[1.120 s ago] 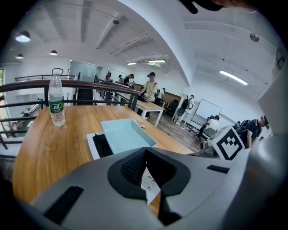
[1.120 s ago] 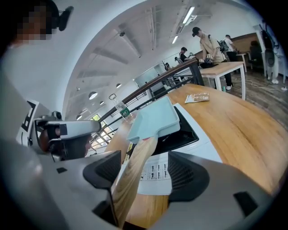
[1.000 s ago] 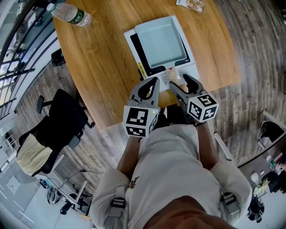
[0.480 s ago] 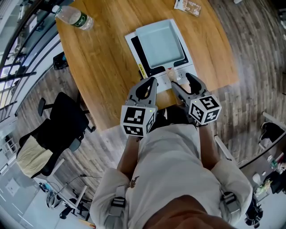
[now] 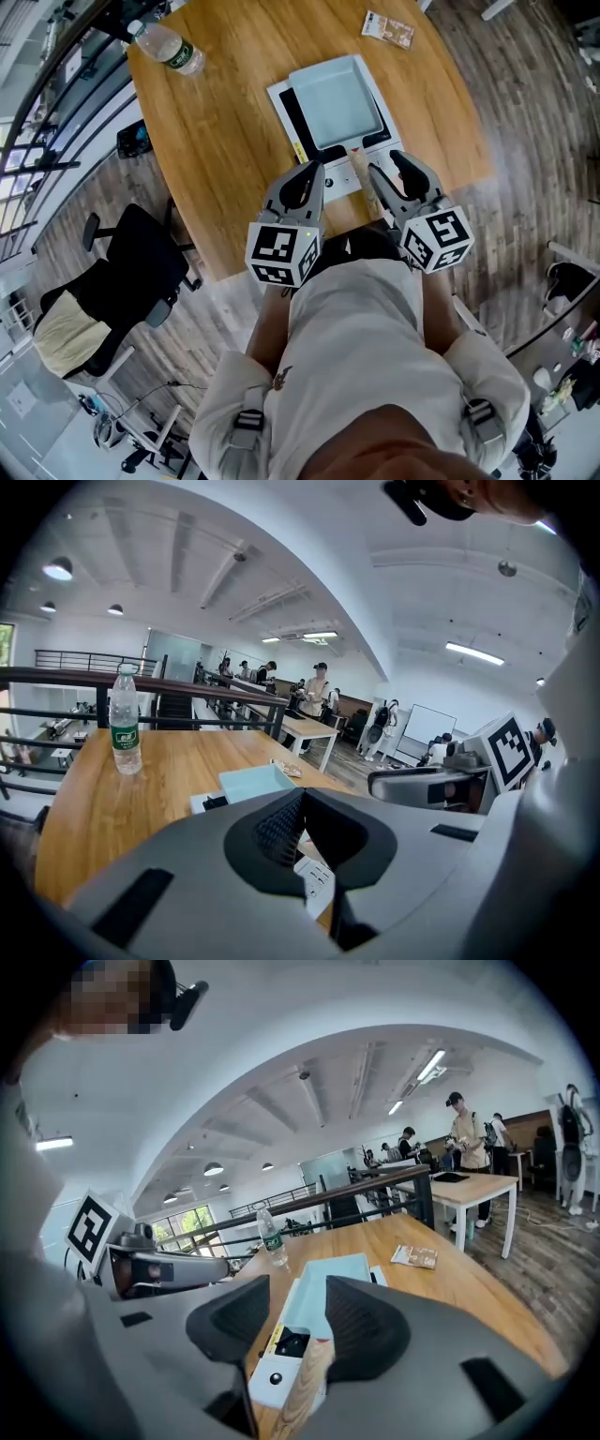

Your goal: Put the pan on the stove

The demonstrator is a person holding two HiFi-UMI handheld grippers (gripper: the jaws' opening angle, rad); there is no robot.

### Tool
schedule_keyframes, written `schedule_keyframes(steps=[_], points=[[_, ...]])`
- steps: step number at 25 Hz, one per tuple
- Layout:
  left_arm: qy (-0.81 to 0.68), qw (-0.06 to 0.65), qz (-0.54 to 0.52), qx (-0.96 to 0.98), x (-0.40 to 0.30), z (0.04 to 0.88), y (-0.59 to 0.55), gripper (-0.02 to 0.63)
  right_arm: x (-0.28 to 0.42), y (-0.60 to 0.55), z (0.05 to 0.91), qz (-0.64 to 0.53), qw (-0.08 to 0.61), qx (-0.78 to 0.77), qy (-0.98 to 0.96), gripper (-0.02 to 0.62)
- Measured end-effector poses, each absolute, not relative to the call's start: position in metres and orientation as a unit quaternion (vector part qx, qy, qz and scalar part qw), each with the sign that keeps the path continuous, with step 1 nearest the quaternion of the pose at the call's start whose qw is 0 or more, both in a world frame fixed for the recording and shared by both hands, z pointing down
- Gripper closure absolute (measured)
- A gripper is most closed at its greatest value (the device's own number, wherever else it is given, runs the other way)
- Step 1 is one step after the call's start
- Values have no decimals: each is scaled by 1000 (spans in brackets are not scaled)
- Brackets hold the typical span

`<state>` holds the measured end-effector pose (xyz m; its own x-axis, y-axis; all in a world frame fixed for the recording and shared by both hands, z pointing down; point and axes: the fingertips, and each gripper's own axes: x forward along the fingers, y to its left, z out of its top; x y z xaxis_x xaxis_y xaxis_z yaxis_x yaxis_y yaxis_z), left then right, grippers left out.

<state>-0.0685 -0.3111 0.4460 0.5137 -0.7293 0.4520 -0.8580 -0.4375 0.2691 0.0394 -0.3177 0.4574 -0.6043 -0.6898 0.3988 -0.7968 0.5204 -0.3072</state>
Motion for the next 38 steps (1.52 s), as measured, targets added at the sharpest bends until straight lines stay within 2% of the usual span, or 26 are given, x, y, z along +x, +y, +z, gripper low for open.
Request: schedule_keyframes(steps=[6,9,18,38], points=[[-479,204,112,847,-79,411,-310,588,33,-318,407,172,94,435,-879,494],[-482,190,99,850,-85,395,-307,588,32,-314,386,147,87,440,-882,528],[-486,176,79,852,-99,380,-290,588,32,-296,362,116,81,448,-883,573],[-475,165,86,860,-92,376,-263,588,34,-267,366,126,85,450,-880,575]])
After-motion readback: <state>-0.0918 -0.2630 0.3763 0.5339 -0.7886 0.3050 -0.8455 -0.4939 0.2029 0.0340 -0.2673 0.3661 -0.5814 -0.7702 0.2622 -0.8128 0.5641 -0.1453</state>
